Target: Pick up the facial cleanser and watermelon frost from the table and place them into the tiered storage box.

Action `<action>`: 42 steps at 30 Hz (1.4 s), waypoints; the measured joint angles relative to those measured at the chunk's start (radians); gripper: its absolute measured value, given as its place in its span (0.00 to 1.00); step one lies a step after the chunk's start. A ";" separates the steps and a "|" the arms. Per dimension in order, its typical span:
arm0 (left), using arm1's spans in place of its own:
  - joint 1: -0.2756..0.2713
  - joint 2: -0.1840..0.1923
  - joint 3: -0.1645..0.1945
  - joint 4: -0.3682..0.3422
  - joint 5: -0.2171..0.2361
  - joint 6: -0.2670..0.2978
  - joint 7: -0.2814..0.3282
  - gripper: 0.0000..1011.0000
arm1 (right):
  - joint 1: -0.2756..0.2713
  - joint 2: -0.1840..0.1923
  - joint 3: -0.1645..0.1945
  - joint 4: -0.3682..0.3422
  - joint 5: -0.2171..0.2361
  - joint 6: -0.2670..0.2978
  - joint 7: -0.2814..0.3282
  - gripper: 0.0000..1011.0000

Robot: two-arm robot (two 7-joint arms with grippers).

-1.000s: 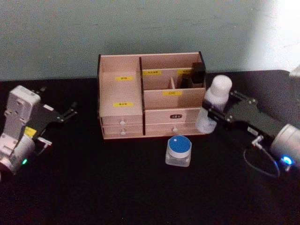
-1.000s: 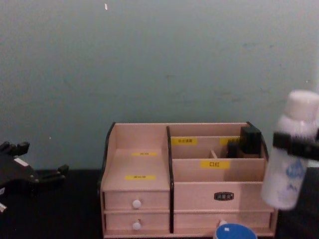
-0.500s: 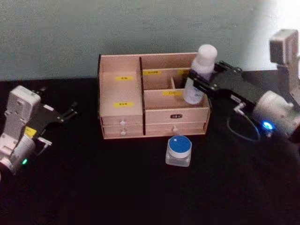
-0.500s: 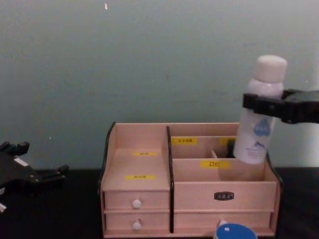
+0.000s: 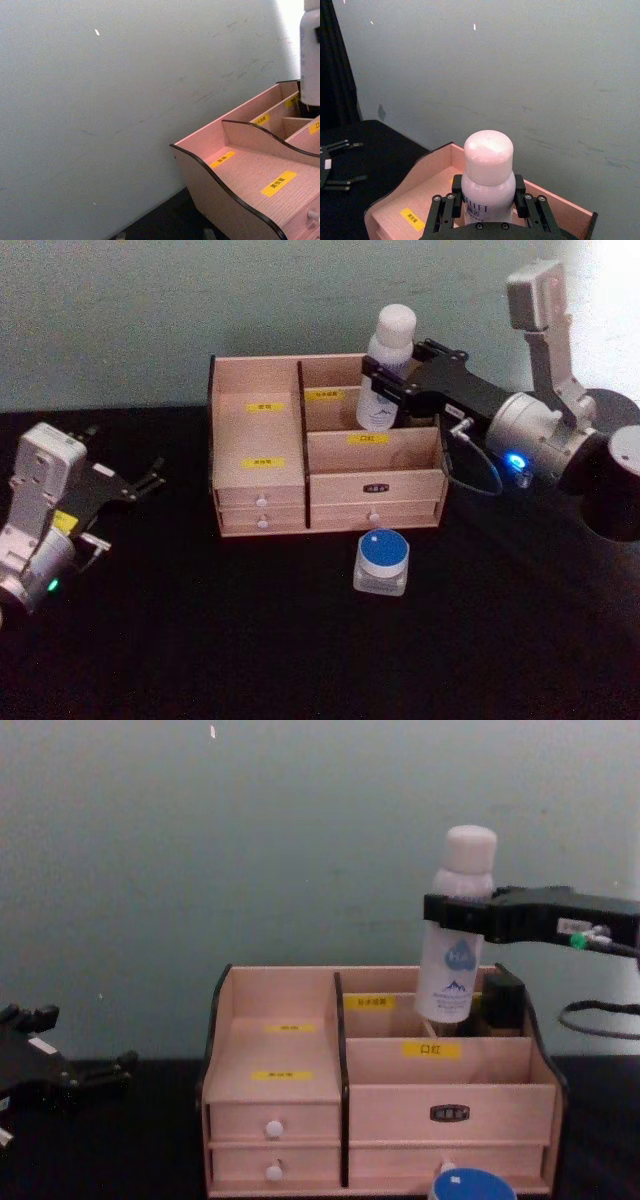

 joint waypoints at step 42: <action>0.000 0.000 0.000 0.000 0.000 0.000 0.000 0.99 | 0.171 -0.136 -0.055 0.272 -0.076 -0.012 0.009 0.59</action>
